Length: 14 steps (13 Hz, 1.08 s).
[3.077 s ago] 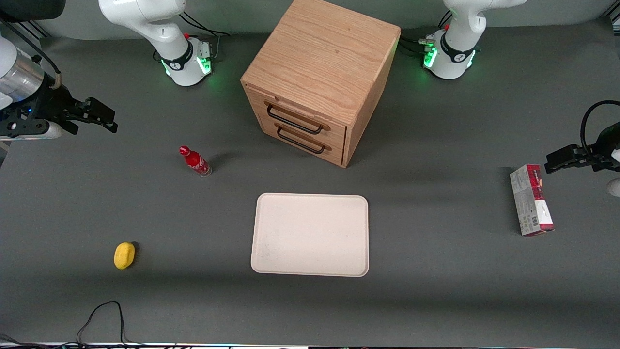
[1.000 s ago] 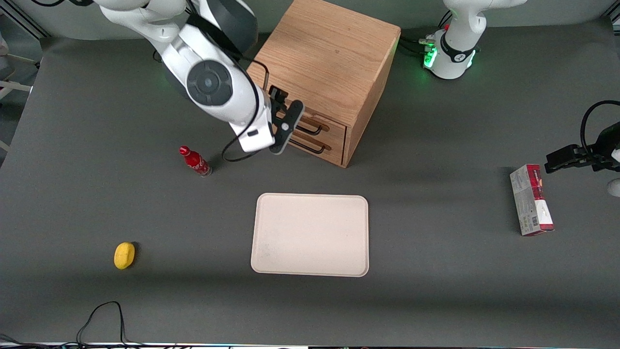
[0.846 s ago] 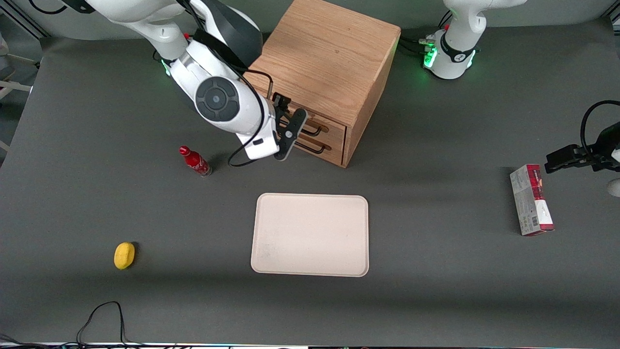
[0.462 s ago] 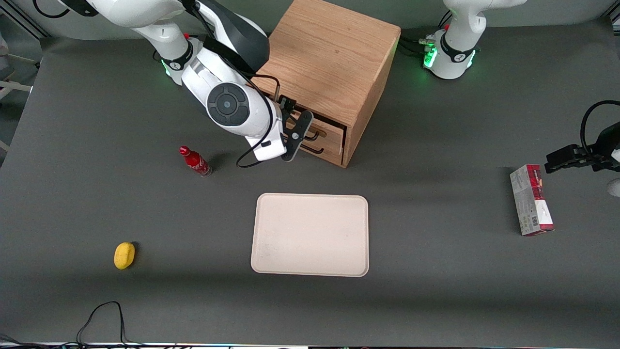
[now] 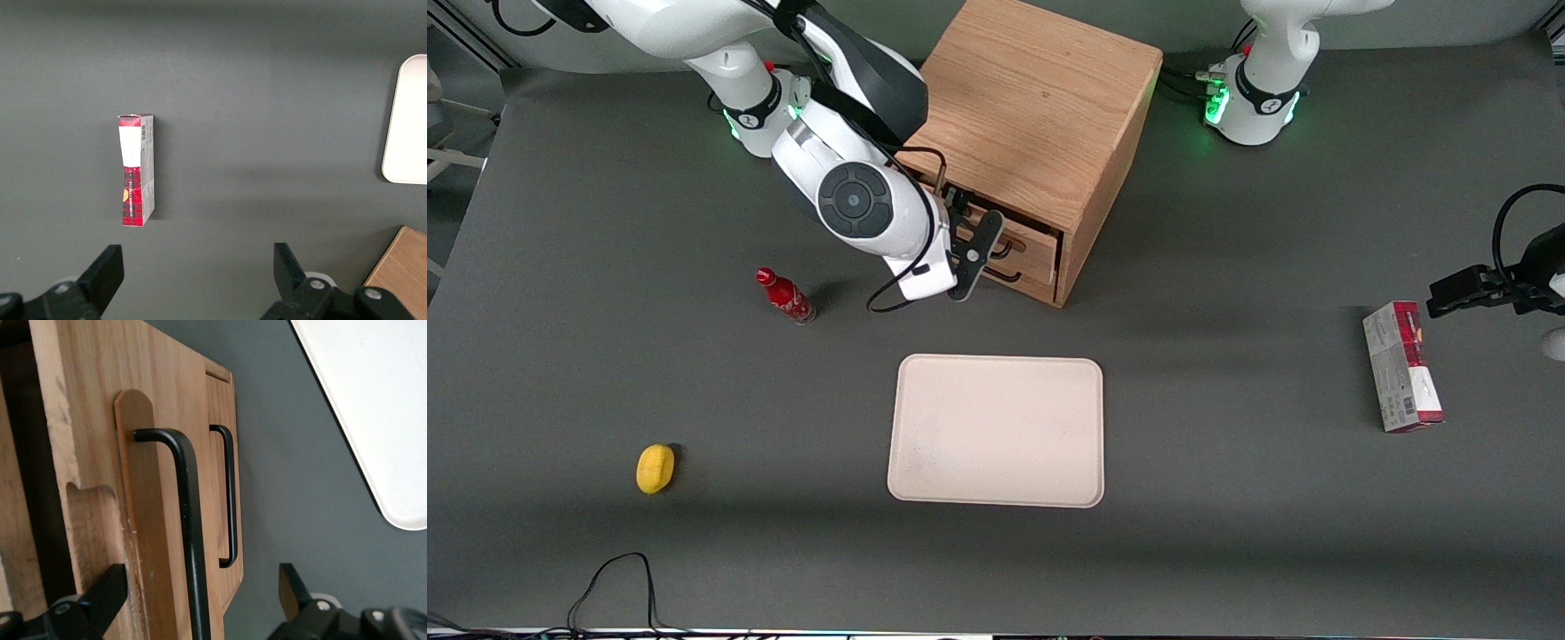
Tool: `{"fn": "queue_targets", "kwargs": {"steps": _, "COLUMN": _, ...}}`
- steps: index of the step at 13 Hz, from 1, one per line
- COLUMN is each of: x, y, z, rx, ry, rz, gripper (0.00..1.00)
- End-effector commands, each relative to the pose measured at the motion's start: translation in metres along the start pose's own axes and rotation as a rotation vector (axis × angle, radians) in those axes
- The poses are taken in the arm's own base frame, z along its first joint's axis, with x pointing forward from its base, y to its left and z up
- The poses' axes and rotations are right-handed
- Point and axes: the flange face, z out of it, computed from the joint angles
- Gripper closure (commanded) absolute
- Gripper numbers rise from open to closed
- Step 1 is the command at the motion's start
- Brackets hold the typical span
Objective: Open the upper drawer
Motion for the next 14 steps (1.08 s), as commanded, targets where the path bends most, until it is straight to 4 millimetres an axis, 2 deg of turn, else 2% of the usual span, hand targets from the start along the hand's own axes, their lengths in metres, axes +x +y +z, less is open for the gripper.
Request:
{"fn": "queue_targets", "kwargs": {"steps": 1, "x": 0.002, "y": 0.014, "z": 0.008, "rx": -0.029, "ry": -0.013, "rz": -0.044, "gripper": 0.0}}
{"fn": "queue_targets", "kwargs": {"steps": 5, "x": 0.004, "y": 0.028, "z": -0.007, "rx": -0.035, "ry": 0.011, "rz": -0.038, "gripper": 0.0}}
{"fn": "queue_targets", "kwargs": {"steps": 9, "x": -0.008, "y": 0.05, "z": -0.024, "rx": -0.03, "ry": -0.001, "rz": -0.086, "gripper": 0.0}}
{"fn": "queue_targets", "kwargs": {"steps": 14, "x": -0.007, "y": 0.059, "z": -0.024, "rx": -0.025, "ry": 0.003, "rz": -0.094, "gripper": 0.0}}
